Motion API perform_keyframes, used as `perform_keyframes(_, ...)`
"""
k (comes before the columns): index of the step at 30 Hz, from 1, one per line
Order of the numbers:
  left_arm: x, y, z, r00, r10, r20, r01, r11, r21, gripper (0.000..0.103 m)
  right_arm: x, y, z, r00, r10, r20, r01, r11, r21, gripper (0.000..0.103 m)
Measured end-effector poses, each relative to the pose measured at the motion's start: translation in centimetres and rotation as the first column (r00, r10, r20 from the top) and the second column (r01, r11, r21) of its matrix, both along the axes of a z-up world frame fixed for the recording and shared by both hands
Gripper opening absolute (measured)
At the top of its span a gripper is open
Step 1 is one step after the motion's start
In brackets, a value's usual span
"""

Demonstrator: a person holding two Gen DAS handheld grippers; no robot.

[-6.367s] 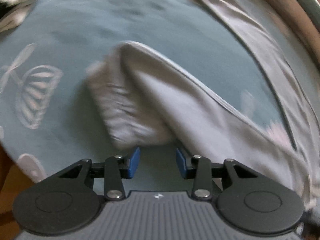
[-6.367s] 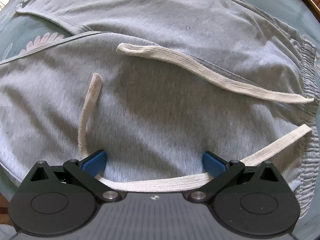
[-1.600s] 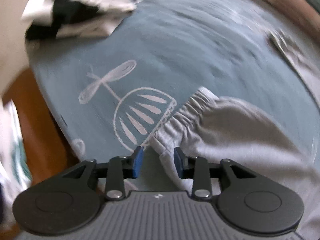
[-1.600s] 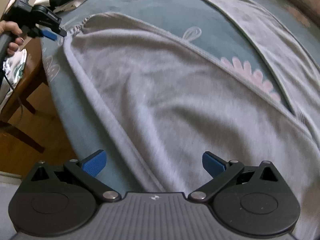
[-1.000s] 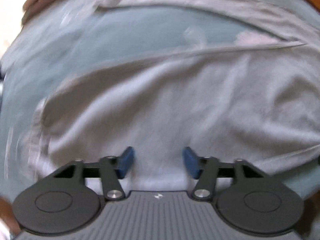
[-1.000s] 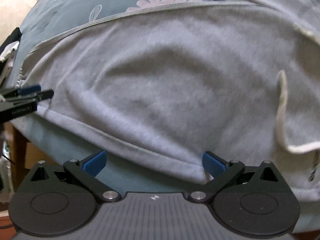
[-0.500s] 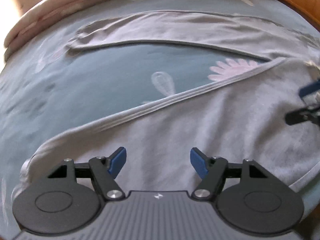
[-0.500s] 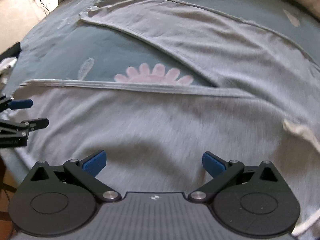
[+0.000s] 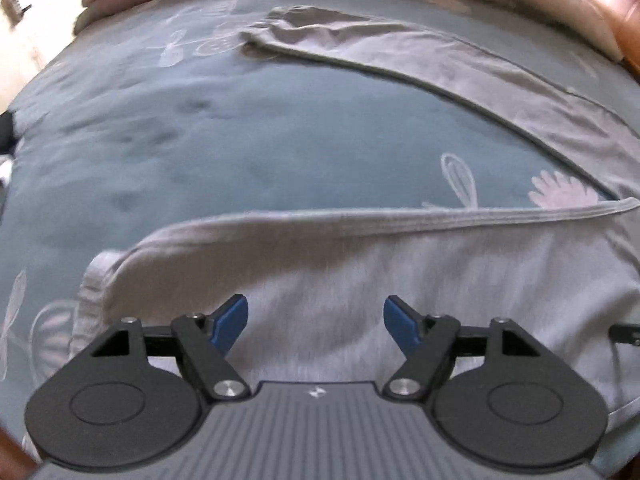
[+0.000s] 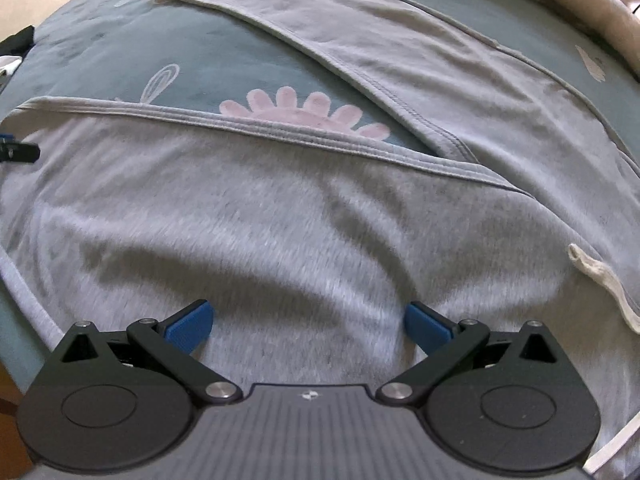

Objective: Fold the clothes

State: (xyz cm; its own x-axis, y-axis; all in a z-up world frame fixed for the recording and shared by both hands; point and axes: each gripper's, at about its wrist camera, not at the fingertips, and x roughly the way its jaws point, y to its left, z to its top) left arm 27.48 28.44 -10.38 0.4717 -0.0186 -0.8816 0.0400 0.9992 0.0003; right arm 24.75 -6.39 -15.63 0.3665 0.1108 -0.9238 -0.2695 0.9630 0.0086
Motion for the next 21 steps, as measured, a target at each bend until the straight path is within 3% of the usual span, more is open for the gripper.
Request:
perform_keyframes(3, 0.6, 2.1, -1.3, 0.999, 0.042, -0.020, -0.042, 0.999, 0.017, 0.077, 0.1, 0.4, -0.1, 1.000, 0.000, -0.007, 0.000, 1.000, -0.024, 0.103)
perform_keyframes(7, 1.4, 7.0, -1.2, 0.987, 0.158, 0.013, -0.159, 0.986, 0.059, 0.077, 0.2, 0.5, -0.1, 1.000, 0.005, -0.013, -0.005, 1.000, -0.027, 0.103)
perform_keyframes(9, 2.1, 9.4, -0.3, 0.977, 0.215, 0.008, -0.215, 0.977, 0.006, 0.070, 0.2, 0.6, -0.1, 1.000, 0.006, -0.008, -0.006, 0.999, -0.033, 0.103)
perform_keyframes(11, 2.1, 10.1, 0.8, 0.970, 0.241, 0.008, -0.241, 0.969, -0.049, 0.070, 0.1, 0.7, -0.2, 1.000, 0.001, -0.005, -0.001, 0.999, -0.041, 0.103)
perform_keyframes(16, -0.8, 7.4, 2.0, 0.989, 0.146, -0.008, -0.146, 0.981, -0.126, 0.073, 0.3, 1.0, -0.2, 1.000, -0.026, -0.012, 0.025, 0.998, -0.051, 0.103)
perform_keyframes(19, -1.9, 5.8, 0.3, 0.995, 0.077, -0.057, -0.083, 0.991, -0.108, 0.074, 0.5, 1.1, -0.2, 0.999, -0.036, -0.021, 0.035, 0.998, -0.055, 0.103)
perform_keyframes(21, -2.5, 5.8, -1.2, 0.992, 0.080, -0.102, -0.088, 0.993, -0.077, 0.074, 0.6, 1.1, -0.2, 0.999, -0.038, -0.026, 0.037, 0.998, -0.055, 0.103)
